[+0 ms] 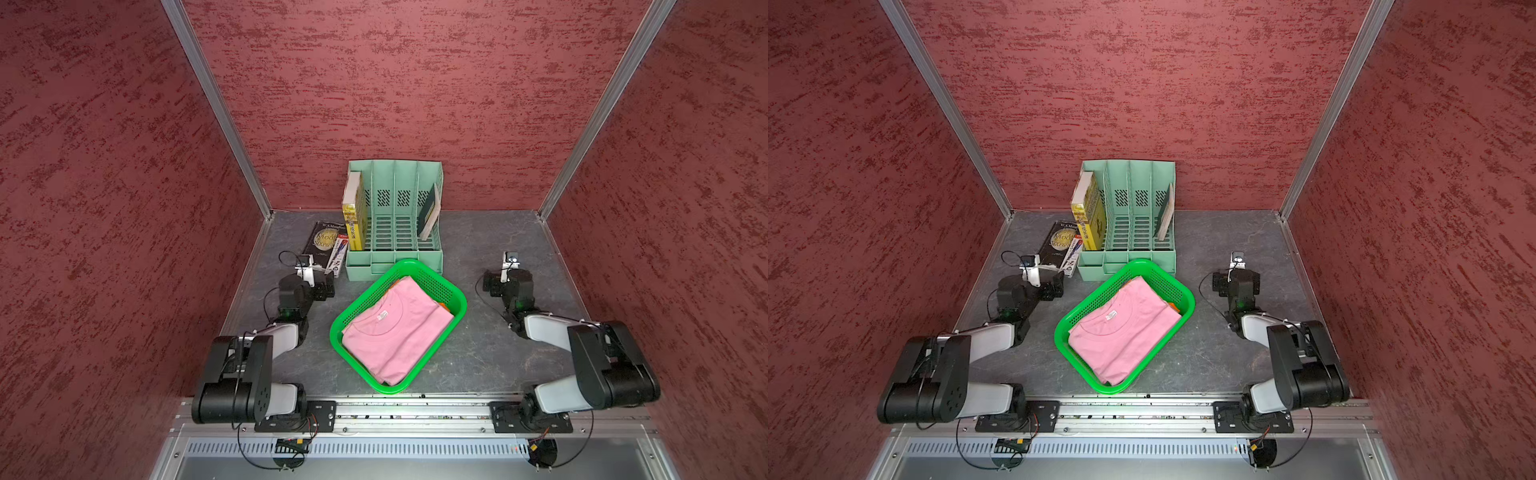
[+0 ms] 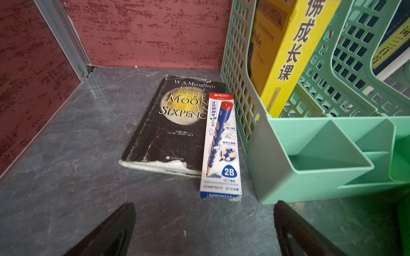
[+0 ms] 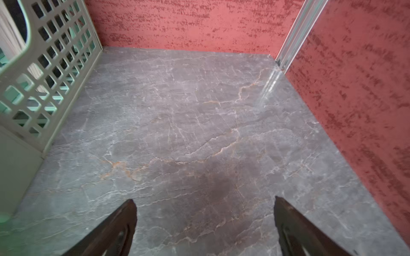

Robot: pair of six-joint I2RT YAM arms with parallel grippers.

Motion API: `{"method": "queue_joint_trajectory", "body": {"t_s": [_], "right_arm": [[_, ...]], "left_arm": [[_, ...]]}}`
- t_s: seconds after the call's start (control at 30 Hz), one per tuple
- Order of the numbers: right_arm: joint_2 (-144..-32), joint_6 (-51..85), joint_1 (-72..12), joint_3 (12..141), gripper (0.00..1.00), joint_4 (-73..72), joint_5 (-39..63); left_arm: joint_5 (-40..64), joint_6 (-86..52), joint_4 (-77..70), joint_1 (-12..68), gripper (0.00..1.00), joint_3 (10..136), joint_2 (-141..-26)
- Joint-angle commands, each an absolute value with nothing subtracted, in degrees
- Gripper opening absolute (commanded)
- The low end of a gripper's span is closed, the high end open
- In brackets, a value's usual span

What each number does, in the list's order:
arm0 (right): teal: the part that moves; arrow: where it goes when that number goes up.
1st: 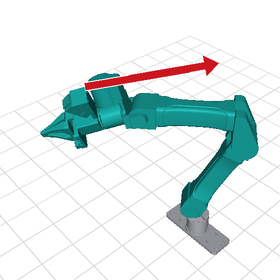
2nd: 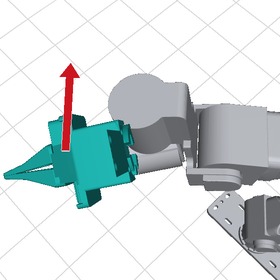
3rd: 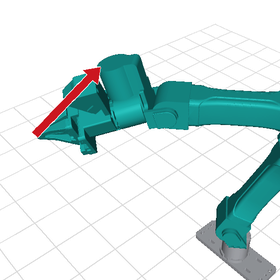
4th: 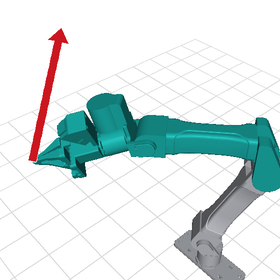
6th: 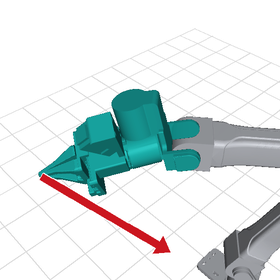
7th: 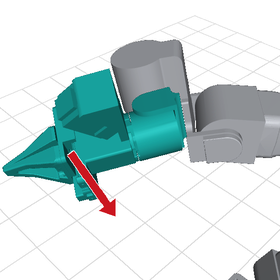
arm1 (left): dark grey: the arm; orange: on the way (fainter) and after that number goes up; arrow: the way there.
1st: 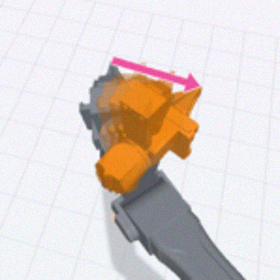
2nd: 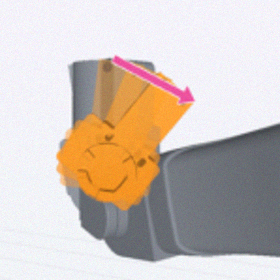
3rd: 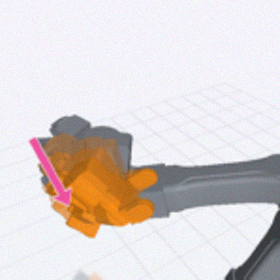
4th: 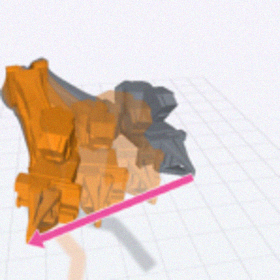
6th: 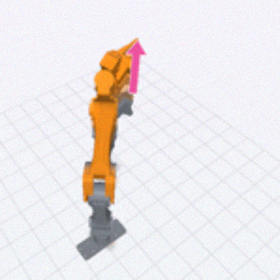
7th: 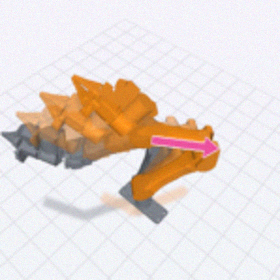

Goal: Put the folded t-shirts into the basket
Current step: Reset both arms

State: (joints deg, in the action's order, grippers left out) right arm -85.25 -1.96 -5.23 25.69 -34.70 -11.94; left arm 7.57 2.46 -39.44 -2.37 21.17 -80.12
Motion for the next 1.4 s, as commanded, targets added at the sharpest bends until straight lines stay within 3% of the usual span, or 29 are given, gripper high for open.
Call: {"method": "queue_joint_trajectory", "body": {"t_s": [0.0,0.03,0.1,0.3,0.5,0.67,1.37], "right_arm": [[-87.88,-0.83,-2.17,23.33,0.98,-48.75,-3.59],[-89.5,-0.84,-1.46,20.29,0.99,-57.87,-2.4],[-88.9,-4.64,-1.54,16.95,0.99,-61.87,7.13],[-88.75,-1.18,-1.66,21.7,0.98,-53.44,-2.14],[-88.55,-1.15,-1.64,21.88,0.98,-52.55,-2.13],[-88.57,-1.23,-1.64,21.84,0.98,-52.69,-2.09],[-88.62,-1.22,-1.63,21.84,0.98,-52.73,-2.09]], "left_arm": [[13.03,0.89,-45.83,-4.78,1.0,22.82,-83.89],[13.38,0.84,-47.39,-4.92,1.0,22.87,-85.71],[11.64,0.81,-52.48,-4.44,1.0,21.35,-88.03],[11.13,-0.12,-51.21,-5.01,1.0,21.46,-87.67],[10.04,-0.27,-51.63,-4.72,1.0,21.37,-87.79],[0.99,2.02,-52.83,-0.22,1.0,20.66,-87.61],[4.07,1.13,-50.73,-1.8,1.0,21.84,-87.74]]}}
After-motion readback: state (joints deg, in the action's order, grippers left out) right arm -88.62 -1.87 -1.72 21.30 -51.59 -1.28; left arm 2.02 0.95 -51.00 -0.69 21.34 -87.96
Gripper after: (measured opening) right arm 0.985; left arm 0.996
